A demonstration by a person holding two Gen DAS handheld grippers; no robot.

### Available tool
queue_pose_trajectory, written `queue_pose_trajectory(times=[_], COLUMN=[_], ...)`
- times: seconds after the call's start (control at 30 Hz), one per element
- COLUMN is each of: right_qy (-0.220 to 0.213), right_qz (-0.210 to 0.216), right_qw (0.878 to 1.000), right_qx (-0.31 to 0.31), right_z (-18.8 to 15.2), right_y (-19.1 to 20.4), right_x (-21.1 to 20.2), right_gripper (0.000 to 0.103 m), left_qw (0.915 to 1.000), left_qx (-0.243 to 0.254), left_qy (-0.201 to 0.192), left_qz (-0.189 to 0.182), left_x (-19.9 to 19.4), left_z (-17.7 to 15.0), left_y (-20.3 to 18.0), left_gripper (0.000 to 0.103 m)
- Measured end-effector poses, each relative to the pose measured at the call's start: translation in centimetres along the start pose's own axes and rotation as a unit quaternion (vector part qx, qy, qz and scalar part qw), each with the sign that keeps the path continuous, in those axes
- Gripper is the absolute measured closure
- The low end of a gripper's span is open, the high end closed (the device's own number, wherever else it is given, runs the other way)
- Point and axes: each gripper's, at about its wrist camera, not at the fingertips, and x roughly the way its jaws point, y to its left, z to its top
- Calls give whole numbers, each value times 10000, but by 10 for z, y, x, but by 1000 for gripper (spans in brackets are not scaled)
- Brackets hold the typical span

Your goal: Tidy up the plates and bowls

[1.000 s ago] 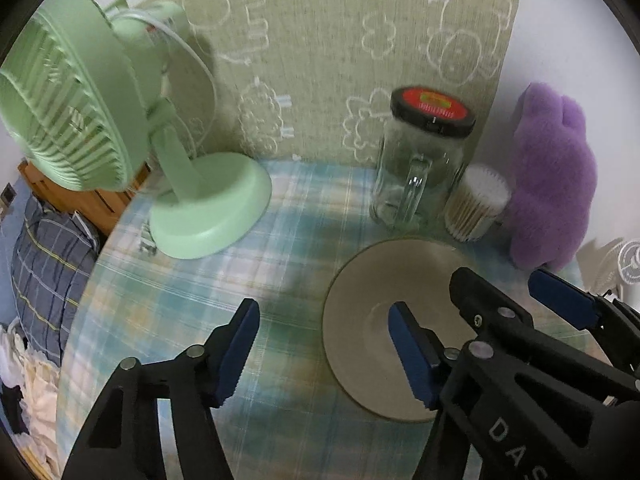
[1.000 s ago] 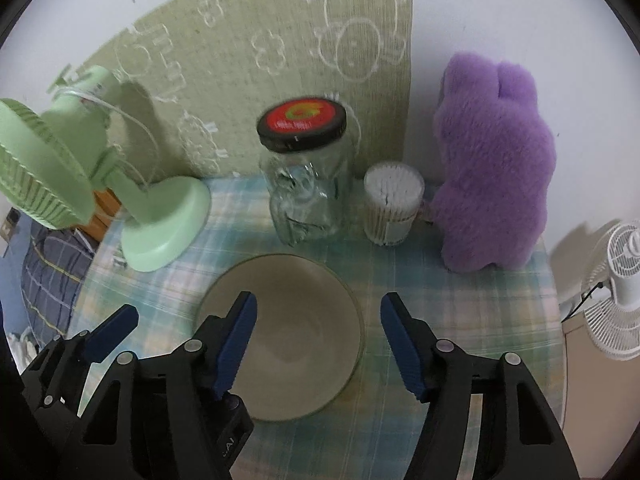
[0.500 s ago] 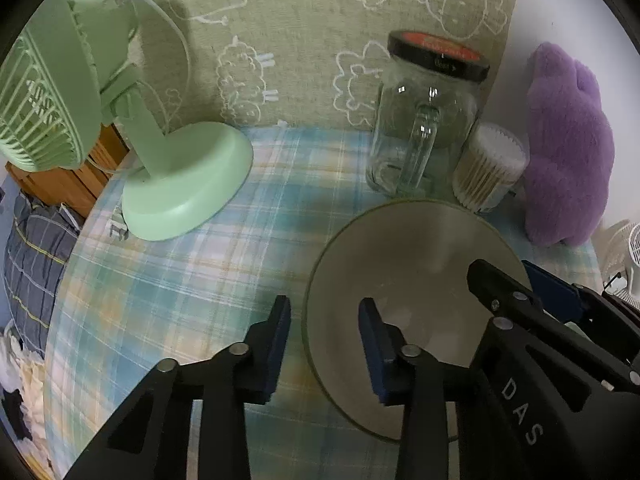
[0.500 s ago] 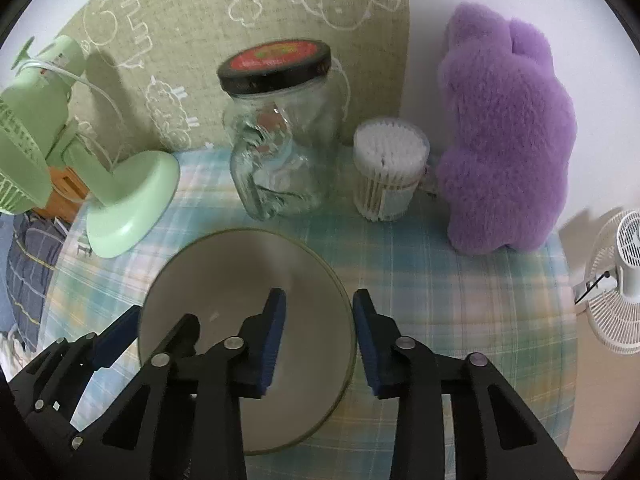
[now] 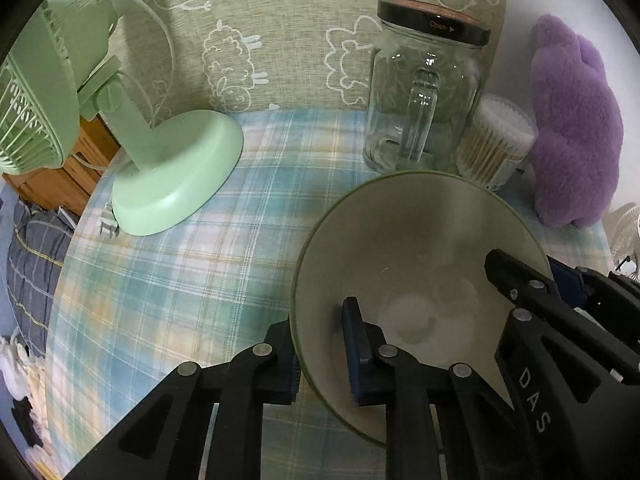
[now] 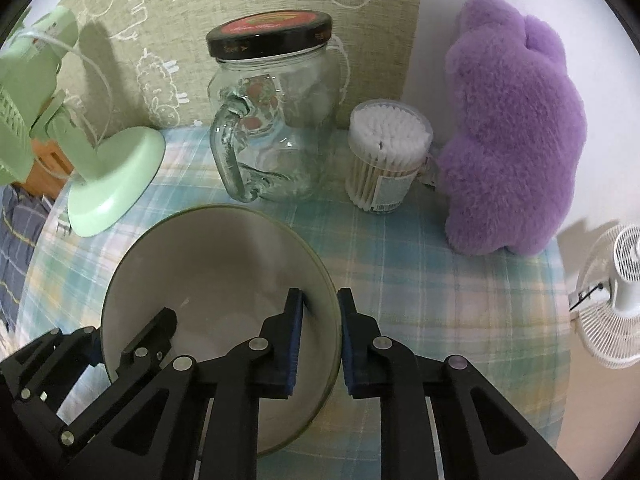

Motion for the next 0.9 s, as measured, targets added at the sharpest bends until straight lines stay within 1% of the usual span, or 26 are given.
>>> queue_pose_trajectory(times=[0.2, 0.5, 0.7, 0.9], right_qy=[113, 174, 177, 109], right_qz=[132, 164, 146, 124], right_qw=[9998, 9997, 9996, 9997], right_qx=[58, 103, 163, 166], right_z=[-1, -14, -22, -30], right_y=[-3, -5, -6, -2], right_x=[-3, -14, -24, -43], right_gripper=[85, 85, 85, 85], left_qw=[9998, 9995, 9994, 9996], left_qx=[141, 258, 312, 289], left_qy=[28, 115, 79, 5], left_qz=[132, 116, 96, 55], left_x=[0, -9, -23, -44], left_z=[-1, -12, -20, -30], left_y=[-3, -2, -1, 5], left_gripper=[85, 84, 84, 83])
